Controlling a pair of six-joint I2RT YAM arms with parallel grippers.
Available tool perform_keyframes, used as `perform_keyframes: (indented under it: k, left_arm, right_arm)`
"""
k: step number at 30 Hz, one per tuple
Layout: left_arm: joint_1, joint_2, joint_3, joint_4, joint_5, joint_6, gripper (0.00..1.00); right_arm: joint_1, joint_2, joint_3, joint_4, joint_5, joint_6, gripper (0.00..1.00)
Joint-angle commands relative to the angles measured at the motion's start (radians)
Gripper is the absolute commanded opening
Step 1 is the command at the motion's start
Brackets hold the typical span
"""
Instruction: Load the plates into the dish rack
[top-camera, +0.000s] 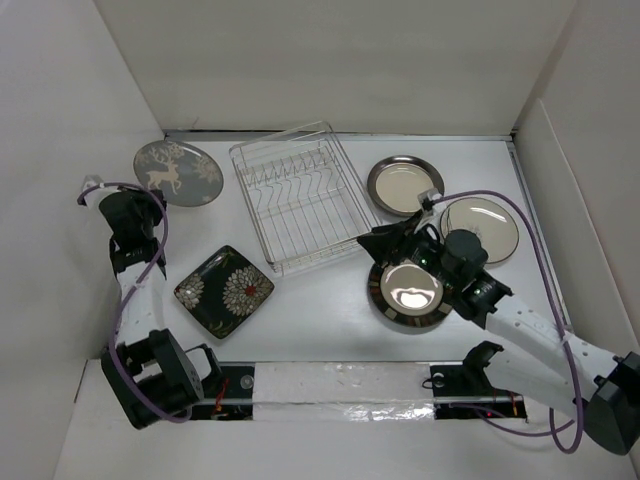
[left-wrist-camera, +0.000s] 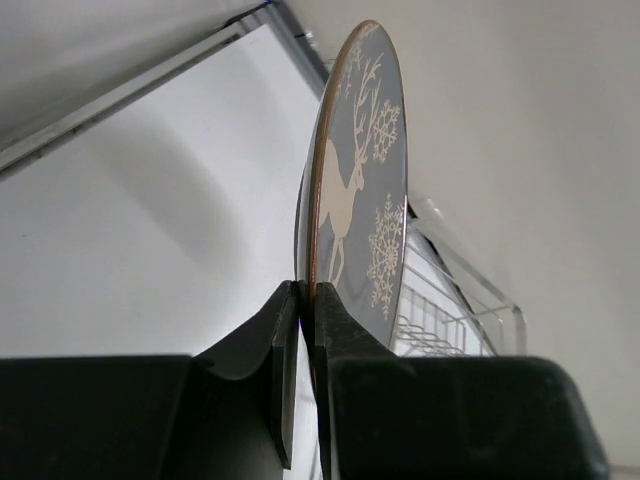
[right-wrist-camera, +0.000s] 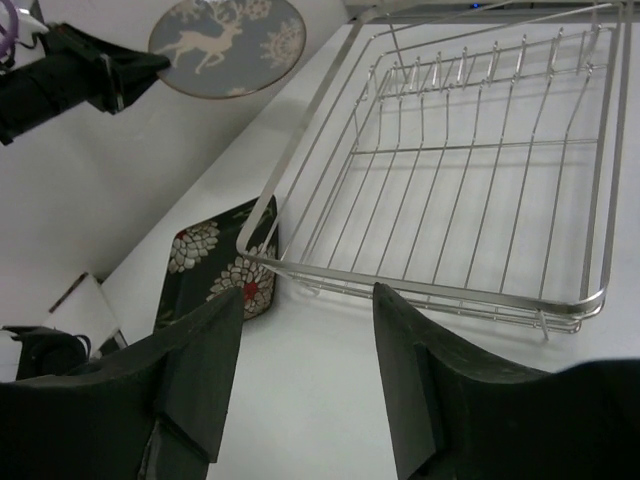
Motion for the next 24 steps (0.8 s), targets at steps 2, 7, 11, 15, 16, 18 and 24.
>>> perform_keyframes:
  k: [2, 7, 11, 15, 16, 18, 24]
  left_arm:
    - [-0.074, -0.152, 0.158, 0.149, 0.035, -0.029, 0.0]
    - [-0.139, -0.228, 0.164, 0.159, 0.101, -0.066, 0.0]
    - [-0.197, -0.279, 0.118, 0.185, 0.17, -0.094, 0.0]
    - [-0.234, -0.326, 0.063, 0.234, 0.235, -0.13, 0.0]
    - [-0.243, -0.34, 0.042, 0.244, 0.25, -0.139, 0.0]
    - [-0.257, -0.357, 0.023, 0.265, 0.288, -0.163, 0.0]
    - [-0.283, -0.402, -0.046, 0.322, 0.379, -0.21, 0.0]
  right_arm:
    - [0.016, 0.046, 0.106, 0.078, -0.087, 0.037, 0.67]
    - [0.025, 0.164, 0.279, 0.027, -0.147, 0.05, 0.8]
    - [0.025, 0.259, 0.382, 0.038, -0.123, 0.052, 0.93]
    - [-0.016, 0.376, 0.503, 0.032, -0.173, 0.067, 0.97]
    - [-0.017, 0.425, 0.528, 0.029, -0.207, 0.072, 0.98]
    - [-0.027, 0.473, 0.581, 0.052, -0.234, 0.087, 0.98]
    - [-0.07, 0.64, 0.699, 0.064, -0.359, 0.092, 0.98]
